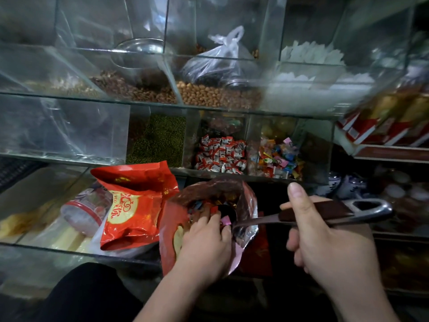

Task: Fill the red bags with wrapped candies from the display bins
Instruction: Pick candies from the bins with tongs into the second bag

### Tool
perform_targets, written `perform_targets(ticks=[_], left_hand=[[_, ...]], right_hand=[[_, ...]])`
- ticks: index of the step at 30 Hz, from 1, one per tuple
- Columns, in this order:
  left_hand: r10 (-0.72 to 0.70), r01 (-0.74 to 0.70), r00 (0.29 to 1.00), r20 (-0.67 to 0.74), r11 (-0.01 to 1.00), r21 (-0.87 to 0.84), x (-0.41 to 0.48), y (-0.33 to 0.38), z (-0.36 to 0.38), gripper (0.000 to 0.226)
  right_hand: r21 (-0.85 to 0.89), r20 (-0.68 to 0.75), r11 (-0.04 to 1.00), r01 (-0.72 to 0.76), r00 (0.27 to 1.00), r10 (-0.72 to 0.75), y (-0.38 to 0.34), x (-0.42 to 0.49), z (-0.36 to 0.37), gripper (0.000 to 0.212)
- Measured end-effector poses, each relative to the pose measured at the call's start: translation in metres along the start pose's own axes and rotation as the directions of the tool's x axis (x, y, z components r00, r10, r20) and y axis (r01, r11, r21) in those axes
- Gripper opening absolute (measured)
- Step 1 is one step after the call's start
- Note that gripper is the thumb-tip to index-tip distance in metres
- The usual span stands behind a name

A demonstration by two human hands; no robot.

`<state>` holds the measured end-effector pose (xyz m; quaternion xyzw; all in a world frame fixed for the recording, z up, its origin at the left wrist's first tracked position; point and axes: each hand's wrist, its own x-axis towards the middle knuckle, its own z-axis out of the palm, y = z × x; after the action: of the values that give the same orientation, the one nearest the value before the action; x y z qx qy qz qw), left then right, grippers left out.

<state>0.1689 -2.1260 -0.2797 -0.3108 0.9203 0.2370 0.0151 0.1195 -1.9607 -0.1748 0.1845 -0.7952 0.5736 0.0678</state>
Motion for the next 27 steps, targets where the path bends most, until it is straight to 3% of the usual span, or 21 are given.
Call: perform_targets(ticks=[4, 7, 10, 12, 15, 27], left_hand=[[0.094, -0.111, 0.989, -0.113, 0.981, -0.161, -0.001, 0.000, -0.001, 0.045], [0.137, -0.186, 0.950, -0.280, 0.970, -0.156, -0.006, -0.001, -0.006, 0.042], [0.163, -0.225, 0.915, -0.370, 0.965, -0.132, -0.008, -0.002, -0.010, 0.040], [0.163, -0.222, 0.918, -0.362, 0.967, -0.126, -0.007, -0.002, -0.011, 0.040], [0.164, -0.214, 0.928, -0.333, 0.970, -0.118, -0.006, 0.001, -0.010, 0.040], [0.402, -0.447, 0.840, -0.364, 0.893, -0.047, -0.015, 0.034, -0.040, 0.041]], right_hand=[[0.056, 0.006, 0.992, -0.110, 0.994, 0.110, -0.001, 0.002, -0.011, 0.049], [0.193, 0.029, 0.951, -0.241, 0.970, 0.240, 0.003, 0.006, -0.019, 0.040], [0.294, 0.144, 0.899, -0.326, 0.945, 0.295, 0.008, 0.008, -0.025, 0.024], [0.312, 0.234, 0.889, -0.335, 0.934, 0.270, 0.010, 0.006, -0.026, 0.014], [0.303, 0.285, 0.896, -0.326, 0.928, 0.241, 0.012, 0.001, -0.028, 0.015], [0.418, 0.109, 0.855, -0.305, 0.952, 0.287, -0.007, 0.005, -0.059, 0.027]])
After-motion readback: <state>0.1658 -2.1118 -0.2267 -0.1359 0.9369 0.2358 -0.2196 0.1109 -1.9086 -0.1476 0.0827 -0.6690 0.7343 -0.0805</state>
